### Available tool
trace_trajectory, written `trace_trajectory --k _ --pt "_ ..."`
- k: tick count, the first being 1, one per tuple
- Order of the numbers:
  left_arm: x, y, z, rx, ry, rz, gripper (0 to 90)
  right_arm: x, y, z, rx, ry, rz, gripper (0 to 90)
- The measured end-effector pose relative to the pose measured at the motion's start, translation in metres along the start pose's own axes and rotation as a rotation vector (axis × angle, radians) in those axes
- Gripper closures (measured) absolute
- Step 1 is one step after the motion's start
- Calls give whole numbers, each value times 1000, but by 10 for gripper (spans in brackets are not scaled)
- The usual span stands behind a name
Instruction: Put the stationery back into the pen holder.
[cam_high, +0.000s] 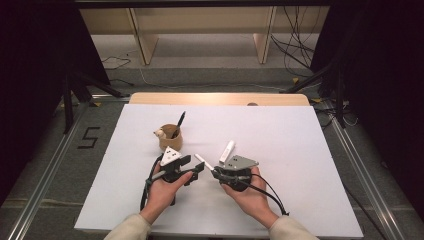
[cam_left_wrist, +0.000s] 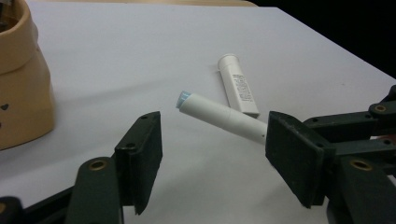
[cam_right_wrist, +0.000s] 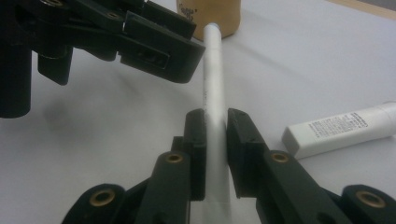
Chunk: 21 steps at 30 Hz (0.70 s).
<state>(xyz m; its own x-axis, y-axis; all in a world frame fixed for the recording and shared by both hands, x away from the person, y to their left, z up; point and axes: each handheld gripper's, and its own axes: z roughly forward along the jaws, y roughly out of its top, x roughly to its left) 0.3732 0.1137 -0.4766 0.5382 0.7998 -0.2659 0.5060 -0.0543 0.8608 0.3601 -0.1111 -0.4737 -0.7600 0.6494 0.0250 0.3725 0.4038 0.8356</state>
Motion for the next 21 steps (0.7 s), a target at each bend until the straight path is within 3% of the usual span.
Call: trace_trajectory --k 10,21 --pt "0 0 2 8 0 -2 364 0 1 1 -4 2 -4 789" --pt "0 0 3 3 -16 -45 369 1 1 2 -12 6 -6 789"
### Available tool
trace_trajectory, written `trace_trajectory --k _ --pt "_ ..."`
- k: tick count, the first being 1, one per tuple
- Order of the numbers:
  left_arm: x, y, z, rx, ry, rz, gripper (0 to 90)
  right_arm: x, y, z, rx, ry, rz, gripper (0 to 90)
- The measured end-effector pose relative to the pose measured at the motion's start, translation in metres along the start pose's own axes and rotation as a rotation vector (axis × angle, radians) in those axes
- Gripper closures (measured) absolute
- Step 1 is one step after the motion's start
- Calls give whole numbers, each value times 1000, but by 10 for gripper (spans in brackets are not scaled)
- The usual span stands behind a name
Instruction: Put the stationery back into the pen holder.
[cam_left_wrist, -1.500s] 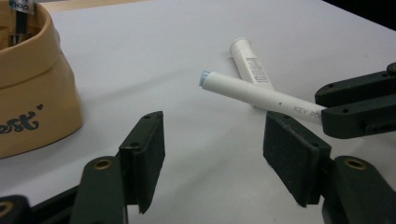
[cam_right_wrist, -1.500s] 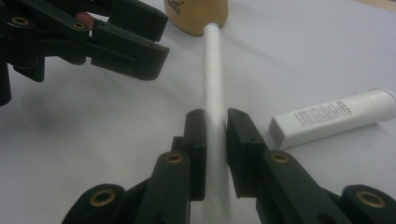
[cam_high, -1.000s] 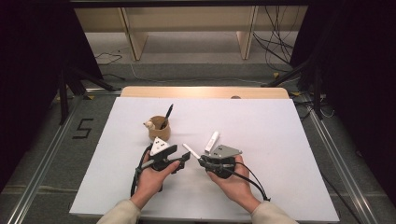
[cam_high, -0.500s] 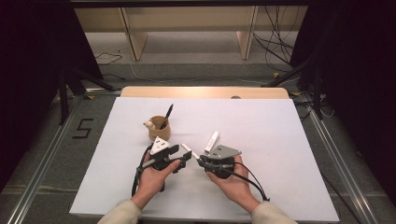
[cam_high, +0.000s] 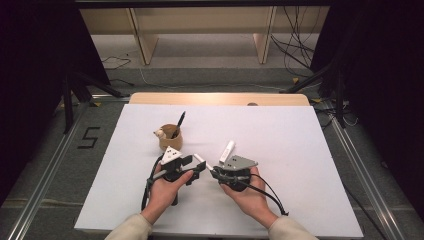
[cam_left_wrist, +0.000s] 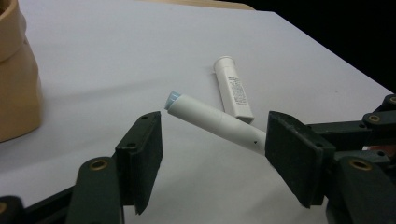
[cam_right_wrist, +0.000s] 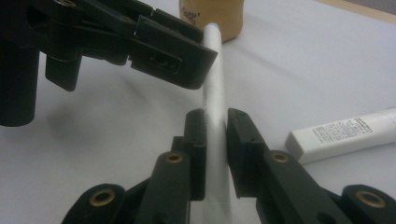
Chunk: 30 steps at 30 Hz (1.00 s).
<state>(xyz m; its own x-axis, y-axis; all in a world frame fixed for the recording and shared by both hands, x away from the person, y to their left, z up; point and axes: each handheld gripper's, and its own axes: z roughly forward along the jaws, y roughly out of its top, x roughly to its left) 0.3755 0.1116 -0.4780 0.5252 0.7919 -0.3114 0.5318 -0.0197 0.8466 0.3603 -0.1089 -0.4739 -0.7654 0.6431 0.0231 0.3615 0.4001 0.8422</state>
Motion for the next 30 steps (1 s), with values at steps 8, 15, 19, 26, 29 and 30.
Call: trace_trajectory --k 8,15,19,26,29,30 --pt "0 0 1 -3 -13 -35 371 1 0 0 -9 0 -8 788" --pt "0 1 1 -12 -39 -89 384 2 1 0 -20 10 -3 788" --pt "1 2 1 -26 -54 -121 411 3 2 0 -32 15 -10 788" --pt "-3 5 -3 -83 -91 -163 544 5 4 -1 -49 19 -17 788" --pt "-4 7 -6 -116 -104 -175 637 5 5 -2 -52 18 -18 789" --pt "-5 7 -7 -122 -112 -176 655 5 5 -2 -54 18 -21 789"
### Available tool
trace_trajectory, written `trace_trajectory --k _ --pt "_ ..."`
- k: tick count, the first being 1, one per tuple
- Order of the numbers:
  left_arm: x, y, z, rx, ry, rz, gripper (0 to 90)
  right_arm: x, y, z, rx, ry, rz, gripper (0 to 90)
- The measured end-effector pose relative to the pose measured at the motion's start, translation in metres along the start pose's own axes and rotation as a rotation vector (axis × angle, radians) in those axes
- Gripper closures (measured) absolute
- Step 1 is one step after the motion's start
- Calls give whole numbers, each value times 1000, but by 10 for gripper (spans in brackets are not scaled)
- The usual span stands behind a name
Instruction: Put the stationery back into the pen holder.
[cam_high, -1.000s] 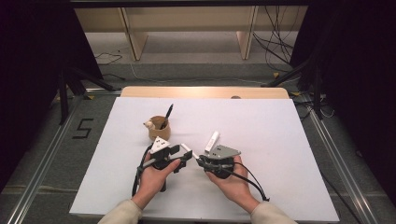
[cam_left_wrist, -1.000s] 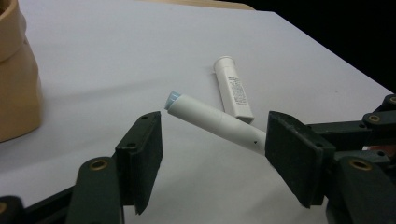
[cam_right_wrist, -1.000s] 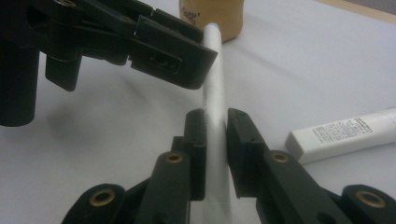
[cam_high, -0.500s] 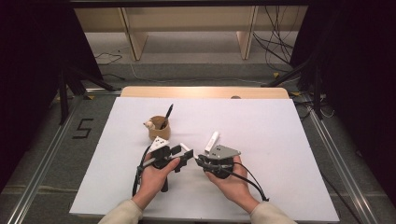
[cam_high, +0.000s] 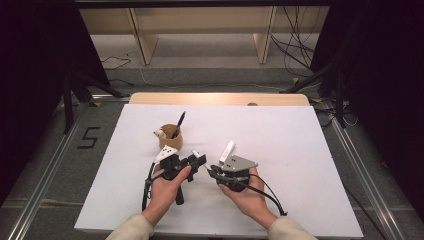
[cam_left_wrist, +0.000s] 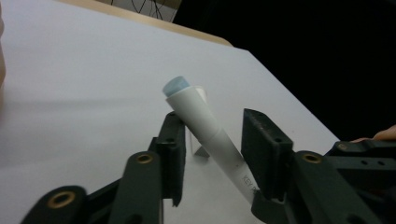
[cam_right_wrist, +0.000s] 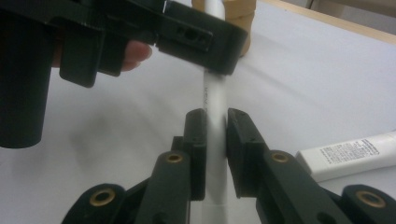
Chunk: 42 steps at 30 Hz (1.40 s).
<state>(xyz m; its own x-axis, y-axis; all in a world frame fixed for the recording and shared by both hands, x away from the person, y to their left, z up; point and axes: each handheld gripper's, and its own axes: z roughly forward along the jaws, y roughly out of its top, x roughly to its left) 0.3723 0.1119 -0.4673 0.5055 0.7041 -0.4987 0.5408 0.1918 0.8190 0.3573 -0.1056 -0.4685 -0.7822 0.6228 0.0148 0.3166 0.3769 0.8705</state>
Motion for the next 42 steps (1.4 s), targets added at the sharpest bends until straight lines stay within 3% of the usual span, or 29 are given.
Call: trace_trajectory --k 8,13,25,42 --pt "-8 3 -3 -33 -70 1 764 0 1 -1 -14 -1 2 788" --pt "-10 4 -4 -36 -79 19 779 0 2 -1 -20 0 -3 784" --pt "-11 6 -6 -50 -47 100 780 -4 1 1 -12 -20 7 609" --pt "-8 13 -11 -76 -7 156 780 -9 0 -2 -12 -22 28 458"
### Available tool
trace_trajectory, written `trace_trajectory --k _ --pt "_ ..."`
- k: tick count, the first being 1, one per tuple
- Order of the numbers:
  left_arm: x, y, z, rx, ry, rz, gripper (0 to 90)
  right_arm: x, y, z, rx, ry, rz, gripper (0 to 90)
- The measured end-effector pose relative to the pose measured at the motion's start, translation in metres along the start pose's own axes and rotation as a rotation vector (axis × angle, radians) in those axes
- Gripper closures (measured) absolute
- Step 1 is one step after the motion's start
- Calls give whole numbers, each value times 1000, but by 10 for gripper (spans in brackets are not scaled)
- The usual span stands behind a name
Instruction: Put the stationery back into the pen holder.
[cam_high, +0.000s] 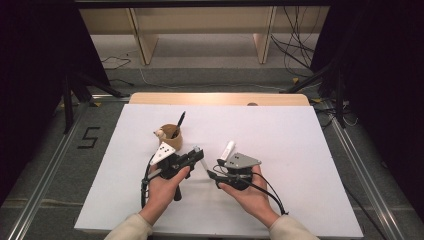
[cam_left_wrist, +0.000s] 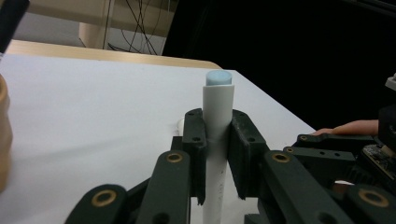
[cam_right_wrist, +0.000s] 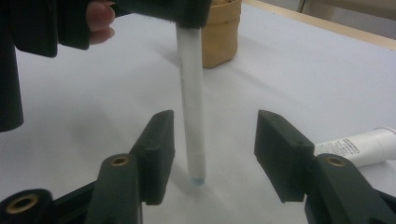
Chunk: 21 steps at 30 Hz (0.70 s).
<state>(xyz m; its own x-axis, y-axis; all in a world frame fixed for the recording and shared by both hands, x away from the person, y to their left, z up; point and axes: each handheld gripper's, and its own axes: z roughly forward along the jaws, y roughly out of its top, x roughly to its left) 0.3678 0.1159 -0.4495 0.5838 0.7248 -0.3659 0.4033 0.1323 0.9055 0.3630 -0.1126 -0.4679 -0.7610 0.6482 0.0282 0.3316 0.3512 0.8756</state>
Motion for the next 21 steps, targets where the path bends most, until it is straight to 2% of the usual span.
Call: trace_trajectory --k 17,21 --pt "12 14 -9 -31 71 69 780 -18 -12 -9 60 -40 31 360" --pt "15 17 -12 -43 82 70 780 -21 -15 -12 70 -44 33 351"
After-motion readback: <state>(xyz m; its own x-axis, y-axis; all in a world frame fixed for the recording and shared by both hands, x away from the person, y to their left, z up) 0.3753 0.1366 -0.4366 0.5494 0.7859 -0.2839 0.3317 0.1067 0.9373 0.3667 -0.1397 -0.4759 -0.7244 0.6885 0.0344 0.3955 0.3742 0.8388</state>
